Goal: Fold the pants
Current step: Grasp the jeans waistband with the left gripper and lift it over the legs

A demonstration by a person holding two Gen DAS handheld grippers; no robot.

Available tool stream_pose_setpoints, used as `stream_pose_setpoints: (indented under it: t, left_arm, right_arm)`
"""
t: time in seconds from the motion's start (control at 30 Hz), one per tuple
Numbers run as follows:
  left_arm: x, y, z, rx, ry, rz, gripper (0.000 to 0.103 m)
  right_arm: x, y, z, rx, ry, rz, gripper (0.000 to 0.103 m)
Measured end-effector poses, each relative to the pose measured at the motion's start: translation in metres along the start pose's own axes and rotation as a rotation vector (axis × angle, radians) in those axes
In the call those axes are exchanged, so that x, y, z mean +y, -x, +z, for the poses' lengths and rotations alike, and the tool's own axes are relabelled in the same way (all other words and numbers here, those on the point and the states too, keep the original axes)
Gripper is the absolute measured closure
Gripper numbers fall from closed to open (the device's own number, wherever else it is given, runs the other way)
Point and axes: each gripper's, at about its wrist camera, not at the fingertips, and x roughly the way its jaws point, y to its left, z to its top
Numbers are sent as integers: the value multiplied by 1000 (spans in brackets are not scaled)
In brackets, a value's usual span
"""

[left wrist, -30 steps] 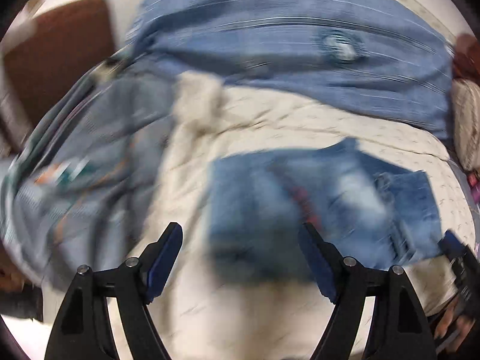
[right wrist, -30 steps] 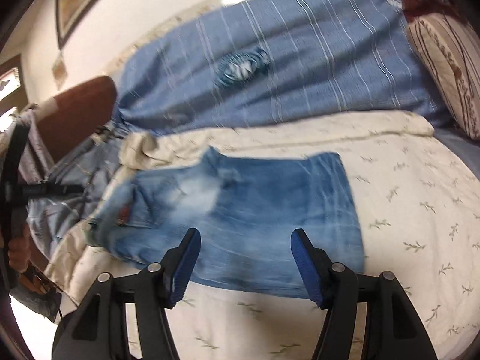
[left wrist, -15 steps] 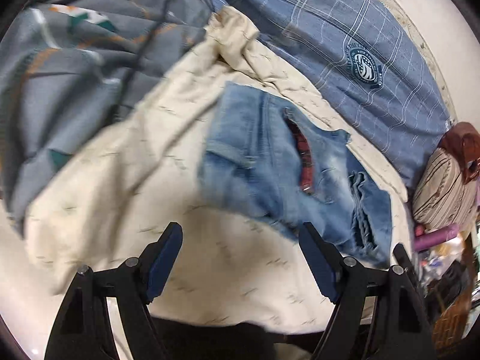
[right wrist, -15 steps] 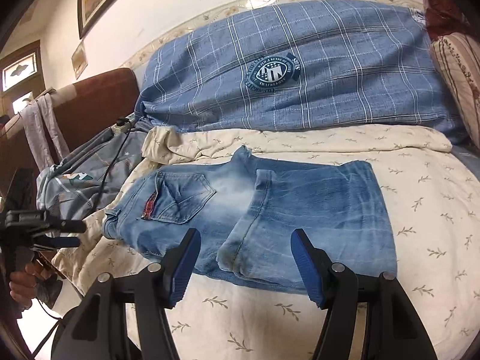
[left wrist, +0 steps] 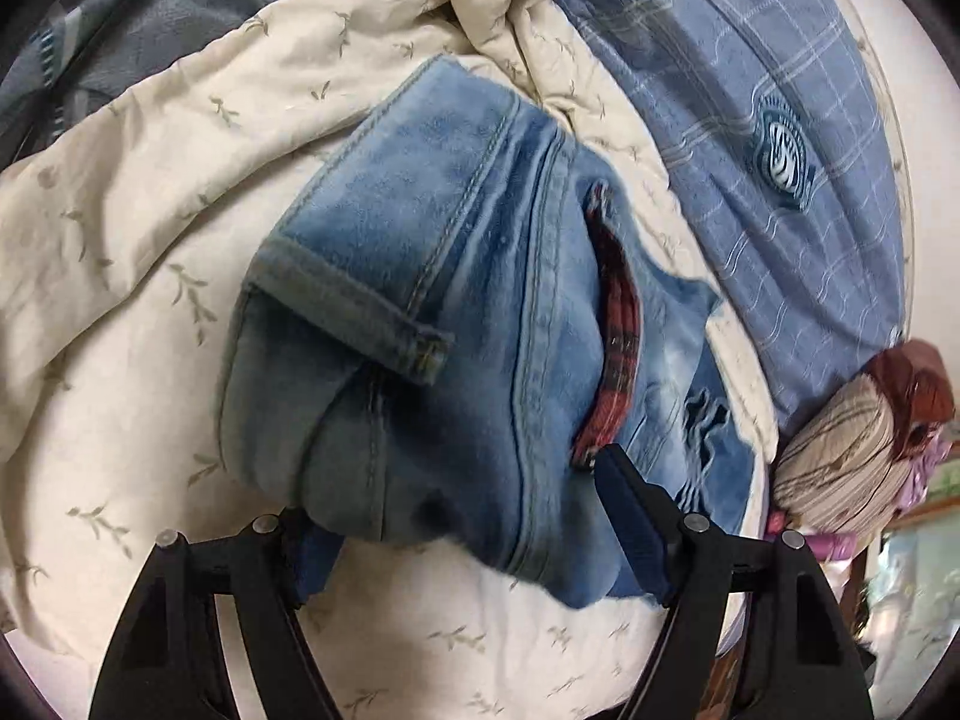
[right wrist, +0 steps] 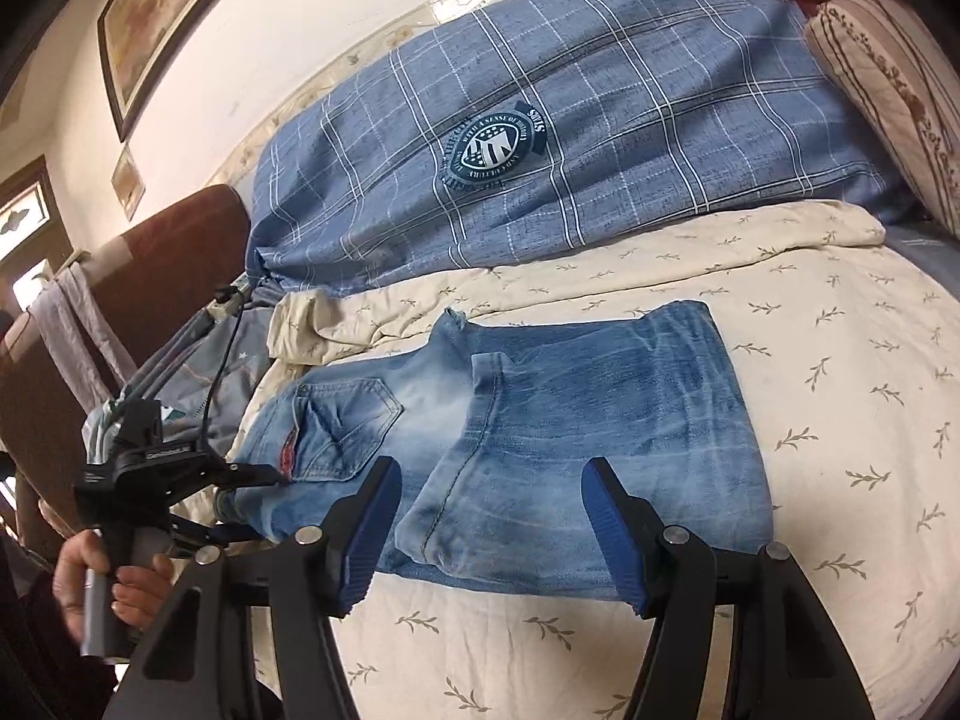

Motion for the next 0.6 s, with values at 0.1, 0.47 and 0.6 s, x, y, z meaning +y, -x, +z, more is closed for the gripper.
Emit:
stream_pose_setpoints:
  t: [0.1, 0.47, 0.6]
  left_arm:
    - [-4, 2, 2, -17, -15, 4, 25]
    - [8, 2, 1, -69, 49, -2, 36]
    - [-2, 5, -5, -131, 24, 41, 39]
  right_arm:
    - [2, -1, 0, -6, 4, 0, 37]
    - [29, -16, -14, 55, 138, -32, 37]
    - [26, -15, -15, 54, 122, -36, 37]
